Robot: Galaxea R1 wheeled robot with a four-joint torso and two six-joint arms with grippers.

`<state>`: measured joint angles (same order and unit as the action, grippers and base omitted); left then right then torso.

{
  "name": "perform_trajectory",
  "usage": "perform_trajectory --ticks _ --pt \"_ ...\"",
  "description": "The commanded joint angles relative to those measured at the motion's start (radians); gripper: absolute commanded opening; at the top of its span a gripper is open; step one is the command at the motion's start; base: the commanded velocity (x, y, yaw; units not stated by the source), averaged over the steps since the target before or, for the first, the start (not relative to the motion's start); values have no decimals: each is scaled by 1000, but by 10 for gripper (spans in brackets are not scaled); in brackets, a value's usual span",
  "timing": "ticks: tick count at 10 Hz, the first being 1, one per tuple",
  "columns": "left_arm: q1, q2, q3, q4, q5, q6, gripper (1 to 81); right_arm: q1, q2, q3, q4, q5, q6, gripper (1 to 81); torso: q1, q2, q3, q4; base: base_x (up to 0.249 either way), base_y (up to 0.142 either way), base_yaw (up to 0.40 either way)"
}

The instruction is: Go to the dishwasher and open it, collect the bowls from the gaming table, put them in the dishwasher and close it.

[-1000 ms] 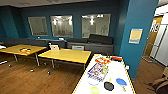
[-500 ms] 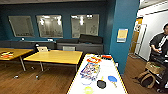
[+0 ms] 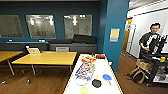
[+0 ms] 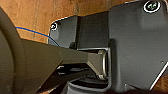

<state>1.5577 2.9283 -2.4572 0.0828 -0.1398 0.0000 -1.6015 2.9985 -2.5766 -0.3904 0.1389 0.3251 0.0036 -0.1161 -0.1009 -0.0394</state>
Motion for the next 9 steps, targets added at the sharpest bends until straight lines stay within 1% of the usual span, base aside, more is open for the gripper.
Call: perform_trajectory --ticks 1,6,9 --pt "-43 -3 14 2 45 3 811 50 -1 9 -11 -35 -5 811 0 0 0 0 0 0 0" --pt "-41 -3 14 5 45 5 811 48 -1 9 -4 -33 -5 811 0 0 0 0 0 0 0" --pt "-41 -3 14 6 42 6 811 50 -1 9 2 -33 6 811 -3 -1 0 0 86 0 0"
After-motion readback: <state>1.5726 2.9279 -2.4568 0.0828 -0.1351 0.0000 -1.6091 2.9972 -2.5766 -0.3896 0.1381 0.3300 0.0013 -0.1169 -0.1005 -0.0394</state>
